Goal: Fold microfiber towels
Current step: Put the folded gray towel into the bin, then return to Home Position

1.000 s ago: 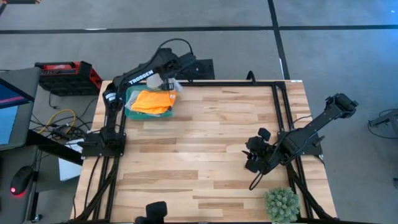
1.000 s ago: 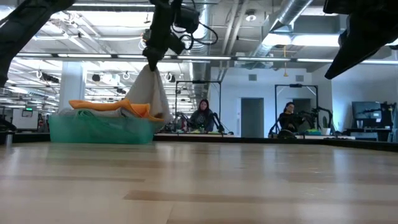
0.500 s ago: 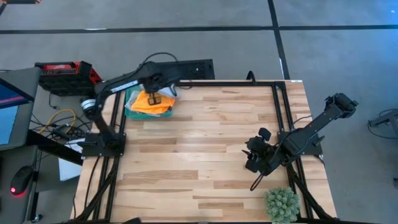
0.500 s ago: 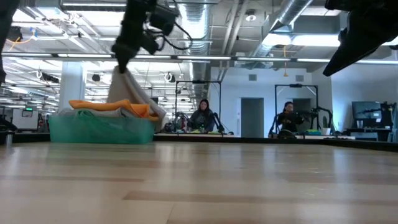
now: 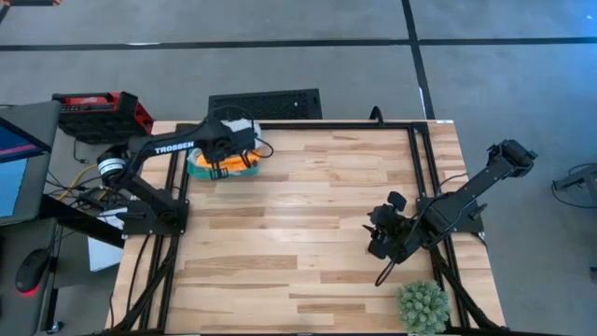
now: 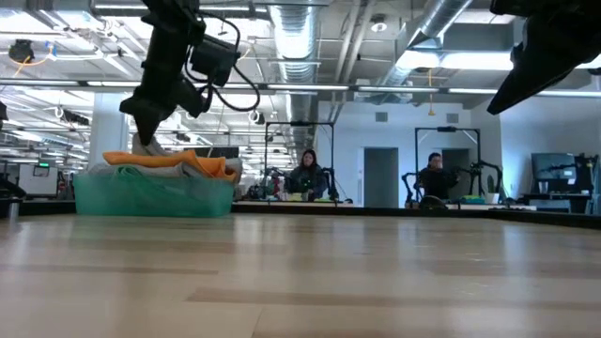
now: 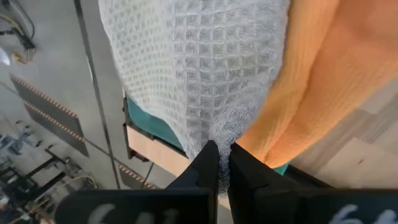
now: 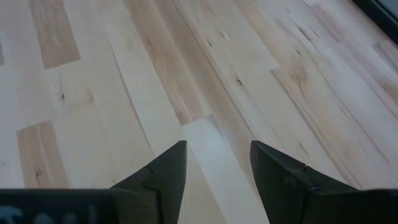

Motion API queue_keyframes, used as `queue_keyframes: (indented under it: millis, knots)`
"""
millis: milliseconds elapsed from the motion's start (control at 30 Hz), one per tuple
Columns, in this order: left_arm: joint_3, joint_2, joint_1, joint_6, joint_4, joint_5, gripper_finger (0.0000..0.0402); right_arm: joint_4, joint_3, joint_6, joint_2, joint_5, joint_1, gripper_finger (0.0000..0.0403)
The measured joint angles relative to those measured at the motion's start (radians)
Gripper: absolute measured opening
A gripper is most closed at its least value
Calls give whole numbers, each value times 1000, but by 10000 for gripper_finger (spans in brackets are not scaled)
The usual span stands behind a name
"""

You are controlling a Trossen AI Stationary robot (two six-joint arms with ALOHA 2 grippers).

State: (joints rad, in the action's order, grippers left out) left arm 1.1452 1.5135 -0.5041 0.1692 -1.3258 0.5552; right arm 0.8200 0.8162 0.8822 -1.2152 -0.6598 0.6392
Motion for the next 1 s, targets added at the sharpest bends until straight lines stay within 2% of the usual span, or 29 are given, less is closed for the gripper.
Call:
queue_keyframes:
  millis: [133,400,600,767,833,1000]
  knots:
    - [-22,0,-1,-19,1,7,9,0,0,0,0,0,0,200]
    - [-22,0,0,-35,1,-12,54,-6,0,-27,0,0,0,200]
    - [-22,0,0,-72,-3,29,113,-6,0,-27,0,0,0,200]
    - [-10,0,0,-124,-106,99,159,-6,1,-42,0,0,0,200]
    - [11,1,0,-178,-139,111,168,-4,15,-64,0,2,0,200]
    - [85,-2,19,-200,-188,46,170,-5,87,-141,0,1,0,200]
